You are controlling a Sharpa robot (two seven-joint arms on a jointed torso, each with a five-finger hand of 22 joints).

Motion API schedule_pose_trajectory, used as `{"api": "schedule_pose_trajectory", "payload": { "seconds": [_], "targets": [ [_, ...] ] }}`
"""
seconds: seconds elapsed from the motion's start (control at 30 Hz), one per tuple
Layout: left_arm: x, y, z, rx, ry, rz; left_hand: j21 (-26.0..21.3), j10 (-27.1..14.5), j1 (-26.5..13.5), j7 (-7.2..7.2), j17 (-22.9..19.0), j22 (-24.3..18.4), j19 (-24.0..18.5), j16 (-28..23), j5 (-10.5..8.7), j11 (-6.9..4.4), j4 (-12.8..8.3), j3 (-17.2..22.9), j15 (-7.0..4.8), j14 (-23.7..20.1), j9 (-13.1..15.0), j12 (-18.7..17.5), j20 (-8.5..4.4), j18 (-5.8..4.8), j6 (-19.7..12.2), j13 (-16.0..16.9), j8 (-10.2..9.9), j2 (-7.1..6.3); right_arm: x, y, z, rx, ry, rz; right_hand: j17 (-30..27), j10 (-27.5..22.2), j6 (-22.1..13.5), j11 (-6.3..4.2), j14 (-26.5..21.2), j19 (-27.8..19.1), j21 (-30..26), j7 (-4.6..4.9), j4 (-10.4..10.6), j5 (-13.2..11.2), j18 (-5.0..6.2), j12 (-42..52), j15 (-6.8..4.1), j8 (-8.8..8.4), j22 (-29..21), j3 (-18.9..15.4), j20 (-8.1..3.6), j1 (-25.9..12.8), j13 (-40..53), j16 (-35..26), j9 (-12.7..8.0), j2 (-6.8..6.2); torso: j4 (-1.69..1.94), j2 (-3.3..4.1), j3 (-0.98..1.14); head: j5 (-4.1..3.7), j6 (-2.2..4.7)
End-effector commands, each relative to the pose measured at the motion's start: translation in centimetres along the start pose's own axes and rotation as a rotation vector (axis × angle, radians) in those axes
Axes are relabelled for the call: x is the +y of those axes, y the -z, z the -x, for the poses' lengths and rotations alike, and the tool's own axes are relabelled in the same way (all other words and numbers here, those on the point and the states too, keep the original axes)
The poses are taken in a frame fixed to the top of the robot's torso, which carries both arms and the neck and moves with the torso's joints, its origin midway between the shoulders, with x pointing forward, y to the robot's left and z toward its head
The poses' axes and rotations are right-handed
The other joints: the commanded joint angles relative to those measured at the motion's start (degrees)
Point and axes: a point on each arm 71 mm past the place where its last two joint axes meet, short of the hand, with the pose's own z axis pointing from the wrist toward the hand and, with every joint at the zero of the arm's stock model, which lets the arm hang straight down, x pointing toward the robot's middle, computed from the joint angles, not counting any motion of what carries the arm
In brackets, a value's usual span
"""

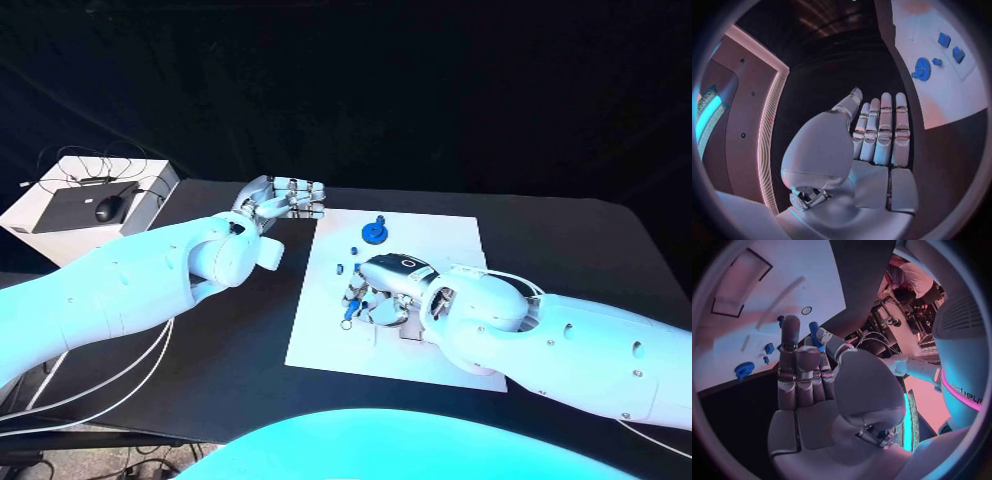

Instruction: Assemble the parts on the task board

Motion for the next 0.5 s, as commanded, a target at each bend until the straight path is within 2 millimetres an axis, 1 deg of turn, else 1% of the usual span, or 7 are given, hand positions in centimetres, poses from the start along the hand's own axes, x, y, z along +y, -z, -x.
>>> {"api": "schedule_pose_trajectory", "payload": {
  "seconds": [0.03, 0.13, 0.23, 0.5],
  "targets": [
    [-0.1, 0.0, -0.2, 0.014, 0.009, -0.010, 0.21, -0.37, -0.22, 0.05, 0.01, -0.05, 0.40, -0.06, -0.04, -0.02, 0.21, 0.14, -0.18, -0.34, 0.02, -0.14, 0.00, -0.55, -0.05, -0.02, 0.10, -0.10, 0.2, -0.3, -0.2, -0.033, 0.067, 0.004, 0.02, 2.61, 0.23, -2.01, 0.02, -0.07, -0.34, 0.02, -0.39, 0.18, 0.69, 0.20, -0.39, 0.39, 0.09, 0.07, -0.40, 0.91, 0.06, -0.05, 0.08, 1.69, -0.01, 0.02, 0.01, 0.93, 0.00],
    [-0.1, 0.0, -0.2, 0.014, 0.009, -0.010, 0.21, -0.37, -0.22, 0.05, 0.01, -0.05, 0.40, -0.06, -0.04, -0.02, 0.21, 0.14, -0.18, -0.34, 0.02, -0.14, 0.00, -0.55, -0.05, -0.02, 0.10, -0.10, 0.4, -0.5, -0.6, -0.040, 0.079, -0.001, 0.04, 2.63, 0.24, -2.02, 0.03, -0.04, -0.35, 0.03, -0.46, 0.30, 0.71, 0.20, -0.40, 0.37, 0.16, 0.11, -0.41, 0.92, 0.06, -0.02, 0.08, 1.68, 0.03, 0.03, 0.03, 1.28, 0.00],
    [-0.1, 0.0, -0.2, 0.015, 0.009, -0.010, 0.23, -0.30, -0.19, 0.02, 0.01, -0.11, 0.42, -0.06, -0.04, -0.05, 0.20, 0.21, -0.20, -0.31, 0.02, -0.14, -0.04, -0.58, -0.01, -0.02, 0.10, -0.06, 0.4, -0.8, -1.0, -0.041, 0.089, -0.007, 0.03, 2.64, 0.27, -2.01, 0.02, -0.04, -0.36, 0.03, -0.53, 0.41, 0.72, 0.19, -0.40, 0.36, 0.24, 0.15, -0.41, 0.91, 0.05, -0.02, 0.07, 1.63, 0.03, 0.00, 0.03, 1.38, 0.00],
    [-0.1, 0.0, -0.2, 0.014, 0.008, -0.009, 0.23, -0.30, -0.19, 0.02, 0.01, -0.11, 0.42, -0.06, -0.04, -0.05, 0.20, 0.21, -0.20, -0.31, 0.02, -0.14, -0.04, -0.58, -0.01, -0.02, 0.10, -0.06, 0.4, -1.1, -1.6, -0.025, 0.107, -0.012, 0.03, 2.64, 0.27, -2.01, 0.02, -0.04, -0.36, 0.03, -0.53, 0.41, 0.72, 0.19, -0.40, 0.36, 0.24, 0.15, -0.41, 0.91, 0.05, -0.02, 0.07, 1.63, -0.04, -0.02, 0.02, 1.34, 0.00]
  ]
}}
